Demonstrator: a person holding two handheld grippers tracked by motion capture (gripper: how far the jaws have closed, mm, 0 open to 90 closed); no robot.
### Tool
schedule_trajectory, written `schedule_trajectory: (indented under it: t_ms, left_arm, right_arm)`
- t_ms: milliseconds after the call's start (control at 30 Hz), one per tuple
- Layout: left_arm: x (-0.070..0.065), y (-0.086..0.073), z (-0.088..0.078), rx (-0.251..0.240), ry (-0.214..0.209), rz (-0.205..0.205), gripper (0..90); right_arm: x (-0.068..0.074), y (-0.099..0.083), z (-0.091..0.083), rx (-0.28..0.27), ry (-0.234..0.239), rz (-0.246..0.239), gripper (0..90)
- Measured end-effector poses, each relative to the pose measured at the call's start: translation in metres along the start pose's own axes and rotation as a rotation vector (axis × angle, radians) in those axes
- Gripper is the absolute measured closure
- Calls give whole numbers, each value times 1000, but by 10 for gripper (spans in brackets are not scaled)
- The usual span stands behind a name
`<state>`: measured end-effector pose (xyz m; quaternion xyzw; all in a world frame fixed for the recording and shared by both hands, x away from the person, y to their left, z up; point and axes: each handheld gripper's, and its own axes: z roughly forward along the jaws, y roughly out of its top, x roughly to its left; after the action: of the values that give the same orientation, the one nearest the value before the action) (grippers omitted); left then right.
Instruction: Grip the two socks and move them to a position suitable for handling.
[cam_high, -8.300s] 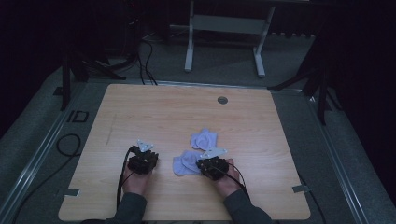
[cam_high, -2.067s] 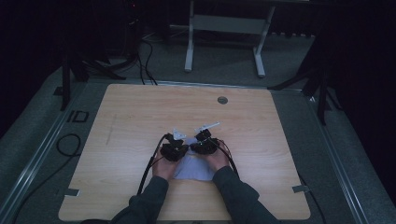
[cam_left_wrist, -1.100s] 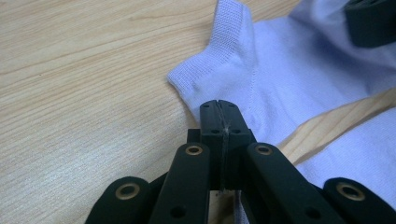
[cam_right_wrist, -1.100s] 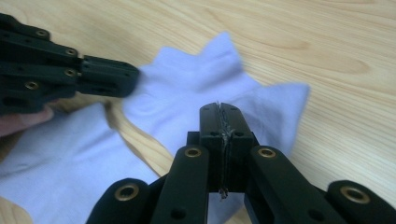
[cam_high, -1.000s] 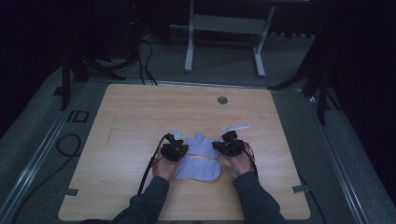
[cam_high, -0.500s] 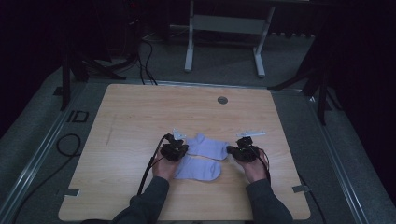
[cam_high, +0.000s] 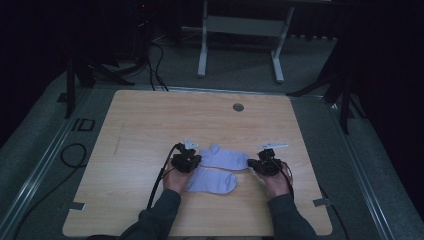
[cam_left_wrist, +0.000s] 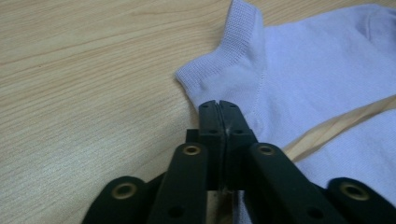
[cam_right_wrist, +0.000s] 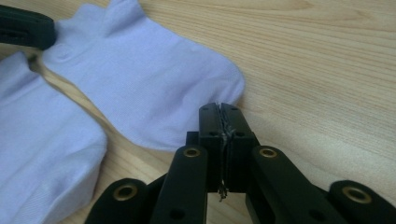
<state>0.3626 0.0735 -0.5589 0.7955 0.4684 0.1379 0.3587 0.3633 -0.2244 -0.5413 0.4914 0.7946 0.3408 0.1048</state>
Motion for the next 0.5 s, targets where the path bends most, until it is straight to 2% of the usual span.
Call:
schedule_trajectory:
  t_ms: [167,300,500]
  left_arm:
    - [7,-1,-11,-33,-7,-21,813]
    - [10,0,-23,-54,-15,-17,801]
    - [10,-5,-37,-51,-44,-21,775]
  right_arm:
    - [-3,2,0,-2,-5,0,782]
    - [-4,8,-8,-44,-18,-1,689]
    - [6,24,-12,-66,-4,-68,622]
